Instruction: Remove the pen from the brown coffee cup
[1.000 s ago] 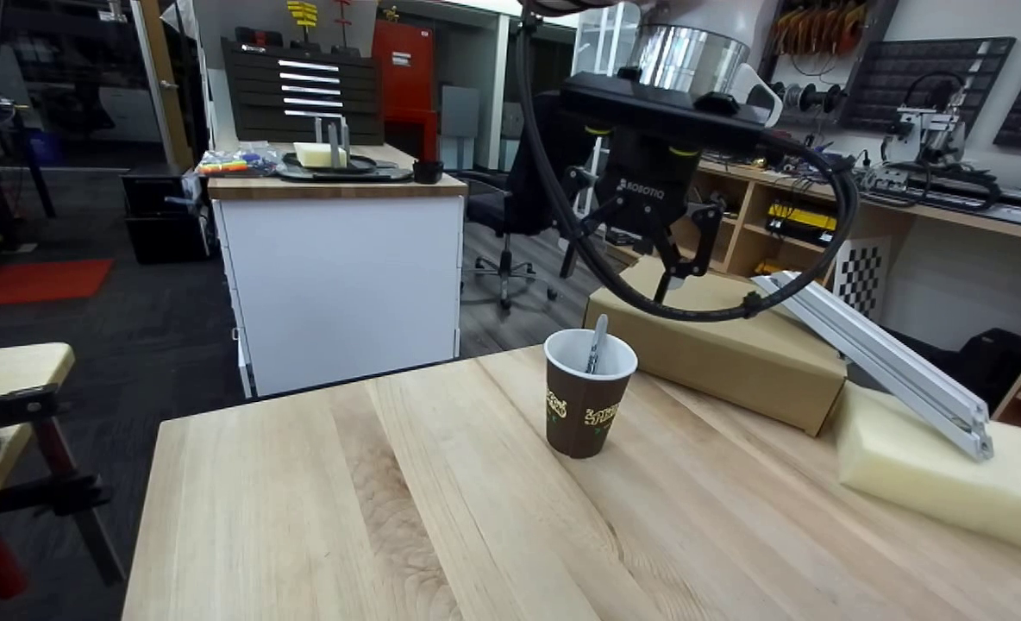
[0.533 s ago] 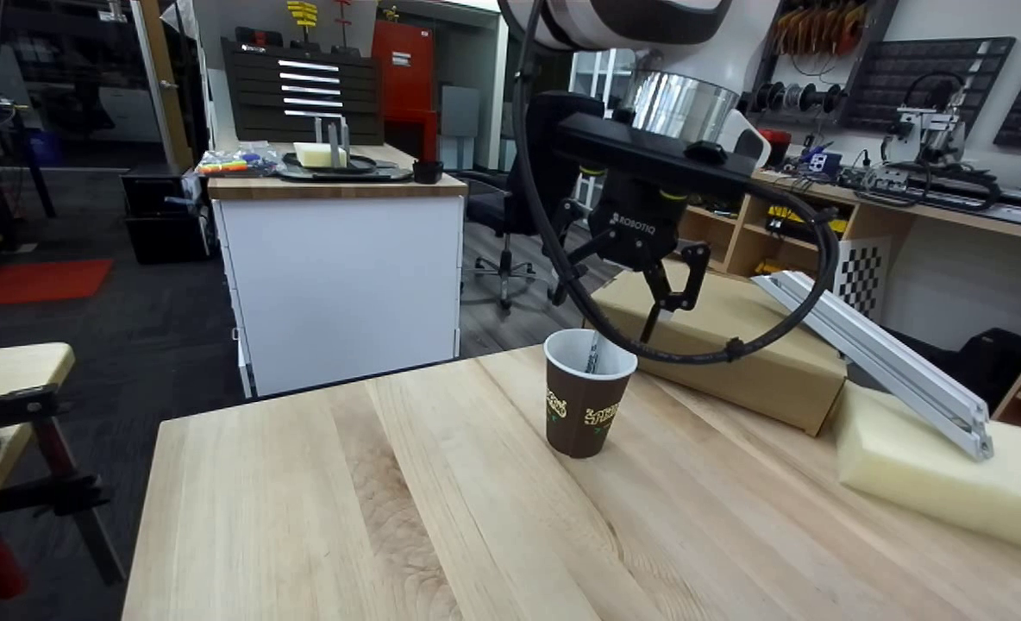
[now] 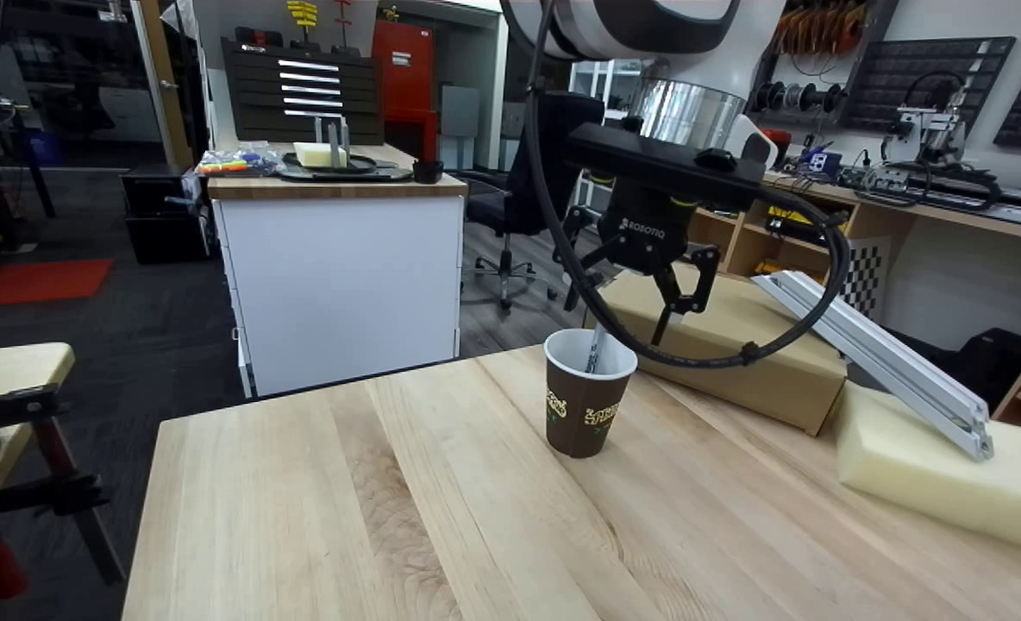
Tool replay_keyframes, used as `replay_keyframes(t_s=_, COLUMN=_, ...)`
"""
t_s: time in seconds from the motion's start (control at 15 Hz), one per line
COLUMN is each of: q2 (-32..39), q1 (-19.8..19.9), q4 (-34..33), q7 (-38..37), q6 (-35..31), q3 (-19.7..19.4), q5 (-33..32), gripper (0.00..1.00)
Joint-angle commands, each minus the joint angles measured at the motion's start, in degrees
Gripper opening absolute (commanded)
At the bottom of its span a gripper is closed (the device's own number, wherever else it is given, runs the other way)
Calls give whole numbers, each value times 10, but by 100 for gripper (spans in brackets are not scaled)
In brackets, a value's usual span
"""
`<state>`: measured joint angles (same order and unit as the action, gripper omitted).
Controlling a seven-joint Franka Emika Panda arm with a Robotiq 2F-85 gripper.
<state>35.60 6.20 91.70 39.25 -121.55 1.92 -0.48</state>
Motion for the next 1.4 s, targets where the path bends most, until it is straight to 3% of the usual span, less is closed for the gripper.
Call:
replay_keyframes(t_s=0.0, q2=10, q1=7, q4=-16, q7=-2, q6=-13, q3=3, q5=-11, gripper=67)
replay_keyframes(t_s=0.67, q2=16, q1=11, q4=-20, q7=-2, q6=-21, q3=4, q5=-11, gripper=4)
replay_keyframes(t_s=0.8, q2=12, q1=10, q4=-19, q7=-3, q6=-16, q3=3, q5=-13, gripper=0)
replay_keyframes(t_s=0.93, q2=8, q1=9, q4=-17, q7=-4, q6=-9, q3=1, q5=-17, gripper=5)
replay_keyframes(t_s=1.33, q2=-10, q1=3, q4=-10, q7=-14, q6=8, q3=-3, q5=-32, gripper=5)
